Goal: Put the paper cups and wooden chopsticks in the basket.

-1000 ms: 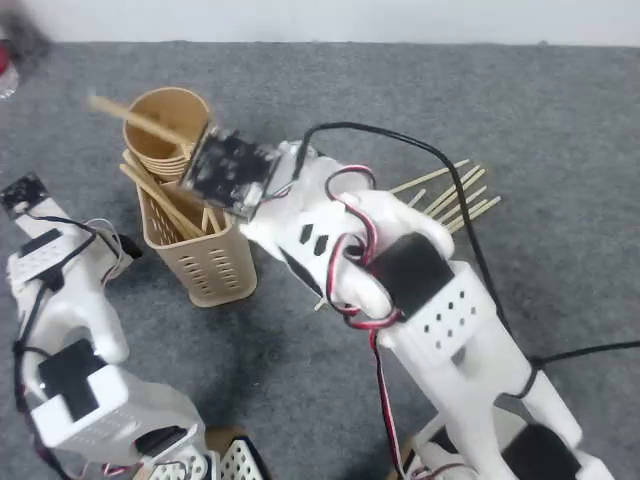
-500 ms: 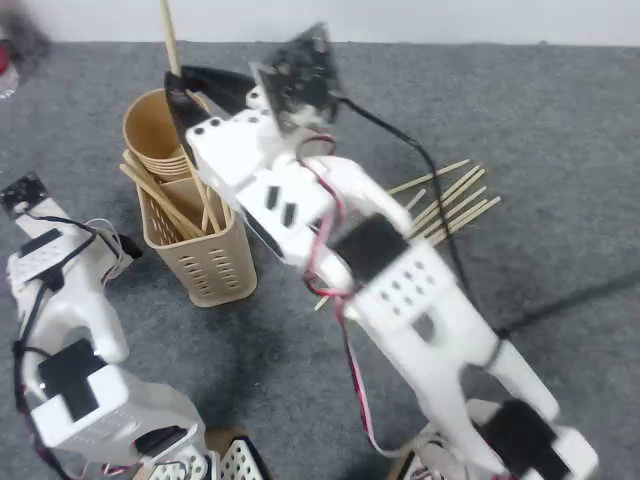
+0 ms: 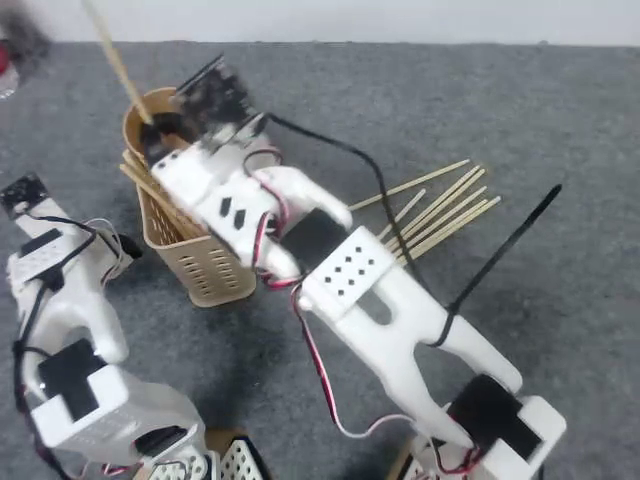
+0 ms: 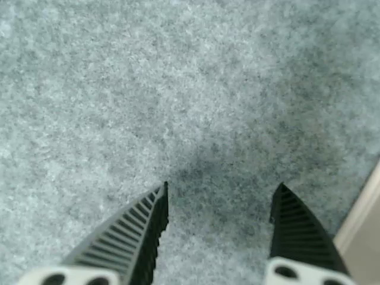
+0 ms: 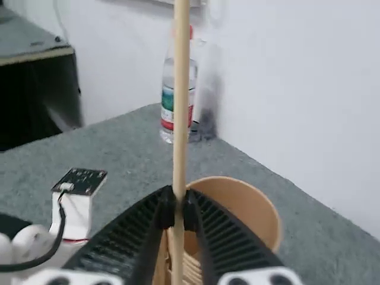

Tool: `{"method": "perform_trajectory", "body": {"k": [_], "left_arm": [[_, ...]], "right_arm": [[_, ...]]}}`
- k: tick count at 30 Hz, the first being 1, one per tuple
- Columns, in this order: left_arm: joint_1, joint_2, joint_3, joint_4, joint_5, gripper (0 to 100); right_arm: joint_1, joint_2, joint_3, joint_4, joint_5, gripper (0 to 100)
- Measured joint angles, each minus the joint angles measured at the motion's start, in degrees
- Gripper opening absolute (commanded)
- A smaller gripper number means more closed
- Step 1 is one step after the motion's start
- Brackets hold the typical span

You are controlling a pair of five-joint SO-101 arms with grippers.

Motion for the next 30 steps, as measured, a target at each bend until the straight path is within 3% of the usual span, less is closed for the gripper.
{"method": "perform_trajectory", "body": {"k": [2, 12, 15, 20, 24, 30], "left_arm": [[0.0, 0.0, 0.0, 0.0, 0.0, 26], [0.0, 0.0, 0.0, 0.0, 0.0, 26], [0.0, 0.0, 0.0, 0.0, 0.0, 26], [0.0, 0.0, 0.0, 0.0, 0.0, 26], [0.0, 0.0, 0.0, 0.0, 0.0, 26], [0.0, 0.0, 0.0, 0.0, 0.0, 26]], "right_arm": [[-1.1, 0.0, 0.0, 0.7, 1.6, 25.0], [0.8, -5.7, 0.5, 5.4, 2.5, 16.9], [6.0, -11.6, 0.3, 12.7, 2.5, 16.7], [22.3, -19.3, -1.7, 26.7, 4.0, 16.6], [33.1, -18.7, -0.7, 33.5, 13.6, 16.6], [39.6, -6.7, 7.1, 31.2, 38.6, 16.6]]}}
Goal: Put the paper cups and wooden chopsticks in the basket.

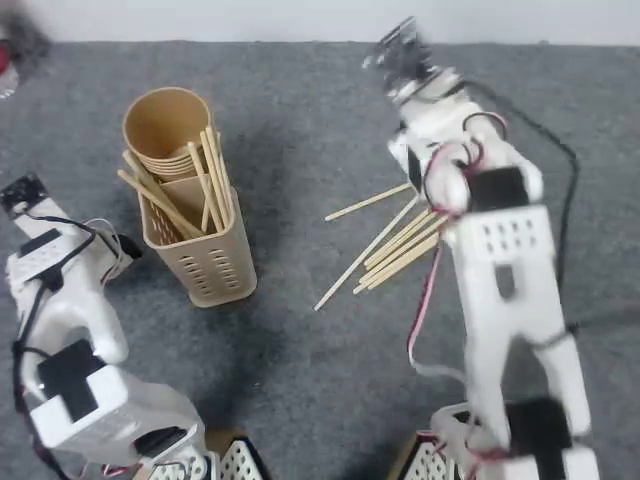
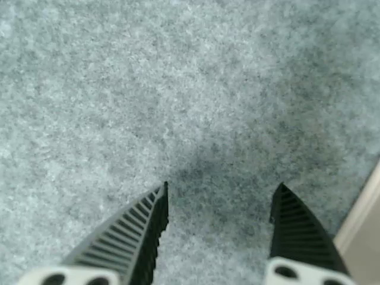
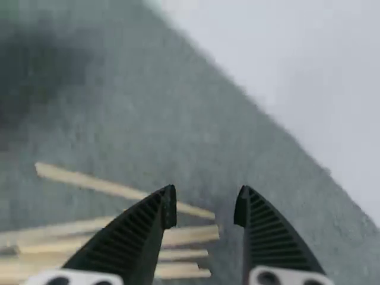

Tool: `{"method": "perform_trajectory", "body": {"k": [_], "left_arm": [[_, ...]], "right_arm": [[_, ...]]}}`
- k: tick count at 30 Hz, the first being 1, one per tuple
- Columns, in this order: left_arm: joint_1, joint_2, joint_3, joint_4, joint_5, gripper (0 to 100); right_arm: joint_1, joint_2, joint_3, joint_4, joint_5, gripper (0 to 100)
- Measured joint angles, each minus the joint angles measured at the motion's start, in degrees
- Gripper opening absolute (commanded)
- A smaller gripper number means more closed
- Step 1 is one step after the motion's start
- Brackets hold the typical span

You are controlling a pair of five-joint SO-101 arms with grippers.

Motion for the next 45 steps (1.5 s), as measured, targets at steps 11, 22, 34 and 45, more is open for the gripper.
{"method": "perform_trajectory", "body": {"k": [11, 22, 34, 45], "left_arm": [[0.0, 0.0, 0.0, 0.0, 0.0, 26], [0.0, 0.0, 0.0, 0.0, 0.0, 26], [0.0, 0.0, 0.0, 0.0, 0.0, 26], [0.0, 0.0, 0.0, 0.0, 0.0, 26]], "right_arm": [[0.8, 34.5, -3.0, -15.0, 20.7, 16.5], [0.4, 57.5, -28.7, -9.9, 20.8, 16.5], [1.4, 63.9, -49.8, 21.4, 29.5, 16.5], [2.1, 65.4, -59.5, 35.2, 34.2, 16.5]]}}
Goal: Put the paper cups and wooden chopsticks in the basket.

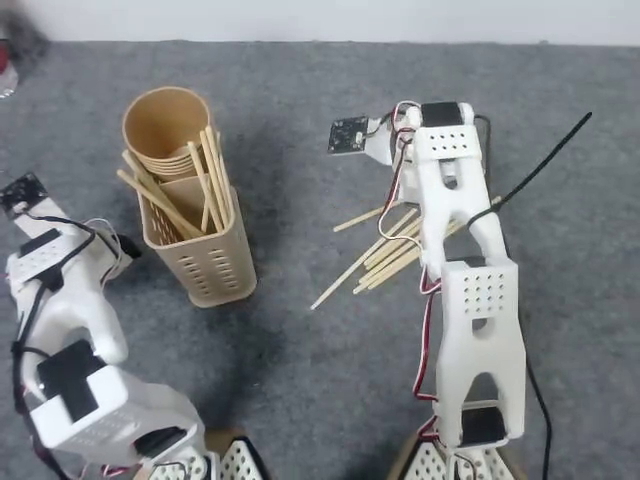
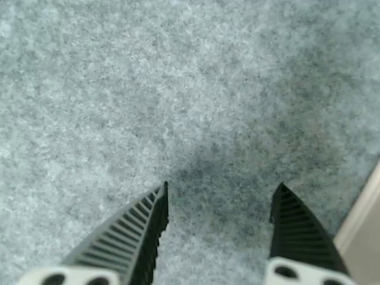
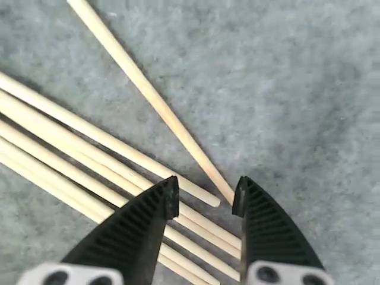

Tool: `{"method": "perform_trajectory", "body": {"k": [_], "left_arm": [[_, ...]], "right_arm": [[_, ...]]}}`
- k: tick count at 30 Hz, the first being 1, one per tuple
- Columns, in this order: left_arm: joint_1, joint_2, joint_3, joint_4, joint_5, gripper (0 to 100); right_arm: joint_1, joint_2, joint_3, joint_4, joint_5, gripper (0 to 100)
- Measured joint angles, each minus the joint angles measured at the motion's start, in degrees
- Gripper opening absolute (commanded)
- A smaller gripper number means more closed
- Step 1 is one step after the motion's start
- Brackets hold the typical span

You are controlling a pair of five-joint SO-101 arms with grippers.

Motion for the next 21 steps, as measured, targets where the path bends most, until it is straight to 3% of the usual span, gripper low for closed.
{"method": "perform_trajectory", "body": {"k": [13, 17, 21], "left_arm": [[0.0, 0.0, 0.0, 0.0, 0.0, 26], [0.0, 0.0, 0.0, 0.0, 0.0, 26], [0.0, 0.0, 0.0, 0.0, 0.0, 26]], "right_arm": [[-0.1, 6.9, -1.5, -3.6, 0.9, 16.3], [0.0, 7.9, -2.2, -4.7, 1.0, 1.0], [0.3, 9.1, -3.1, -5.6, 3.3, 1.3]]}}
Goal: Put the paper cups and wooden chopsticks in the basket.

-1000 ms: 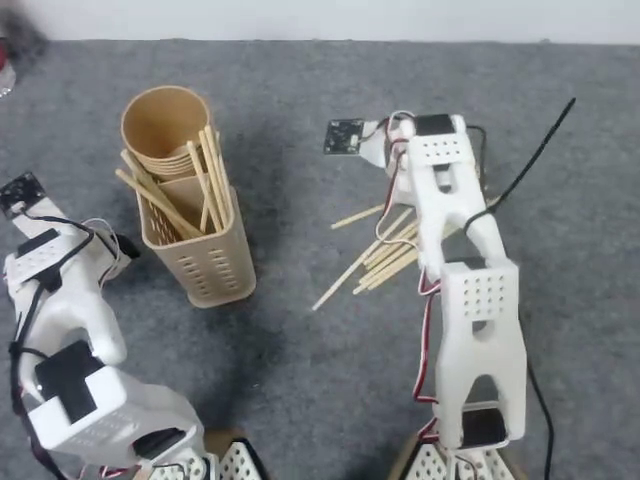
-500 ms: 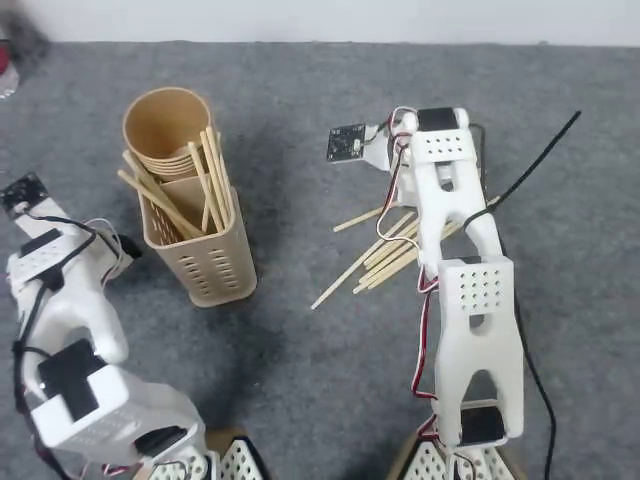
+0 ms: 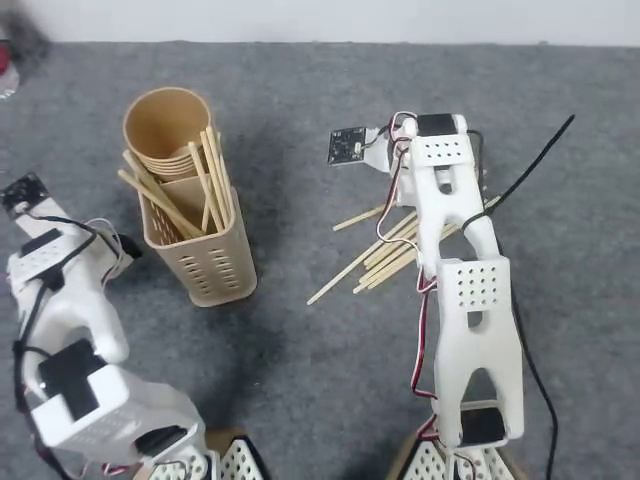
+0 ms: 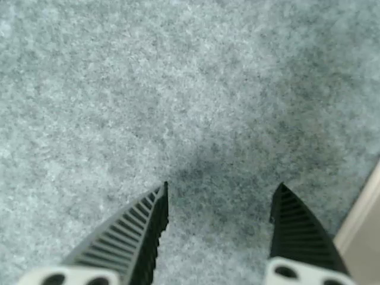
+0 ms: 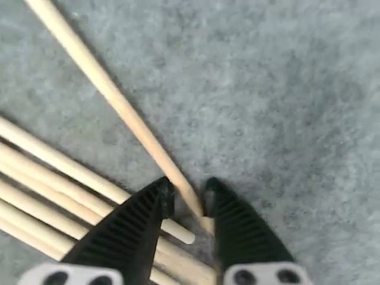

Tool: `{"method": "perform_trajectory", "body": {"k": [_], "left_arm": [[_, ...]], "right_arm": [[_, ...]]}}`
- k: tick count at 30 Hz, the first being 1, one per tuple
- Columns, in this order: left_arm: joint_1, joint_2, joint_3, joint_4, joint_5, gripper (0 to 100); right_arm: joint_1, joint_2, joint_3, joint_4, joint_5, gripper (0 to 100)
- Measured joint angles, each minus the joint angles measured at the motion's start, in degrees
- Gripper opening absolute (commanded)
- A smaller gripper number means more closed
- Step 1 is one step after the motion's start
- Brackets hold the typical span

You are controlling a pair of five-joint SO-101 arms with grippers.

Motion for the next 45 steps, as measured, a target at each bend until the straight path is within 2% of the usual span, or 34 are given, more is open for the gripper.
{"method": "perform_trajectory", "body": {"k": [5, 11, 17, 22, 25, 29, 32, 38, 42, 45], "left_arm": [[0.0, 0.0, 0.0, 0.0, 0.0, 26], [0.0, 0.0, 0.0, 0.0, 0.0, 26], [0.0, 0.0, 0.0, 0.0, 0.0, 26], [0.0, 0.0, 0.0, 0.0, 0.0, 26], [0.0, 0.0, 0.0, 0.0, 0.0, 26], [0.0, 0.0, 0.0, 0.0, 0.0, 26], [0.0, 0.0, 0.0, 0.0, 0.0, 26], [0.0, 0.0, 0.0, 0.0, 0.0, 26], [0.0, 0.0, 0.0, 0.0, 0.0, 26], [0.0, 0.0, 0.0, 0.0, 0.0, 26]], "right_arm": [[0.0, 0.0, -1.1, 2.5, 1.9, 0.8], [-0.5, -2.8, -7.2, 15.6, 1.8, 0.8], [-2.1, -16.9, -10.8, 16.1, -8.0, 0.8], [-4.0, -29.7, -10.9, 16.2, -20.9, 0.8], [-4.5, -37.2, -9.8, 16.2, -33.9, 0.8], [-5.8, -48.0, 0.9, 16.2, -54.4, 0.8], [-11.4, -55.6, 10.9, 15.6, -62.7, 0.8], [-26.5, -69.4, 23.9, 0.4, -72.3, 0.7], [-35.3, -72.6, 31.6, -12.8, -78.2, 0.7], [-40.1, -73.1, 37.0, -21.7, -79.5, 0.7]]}}
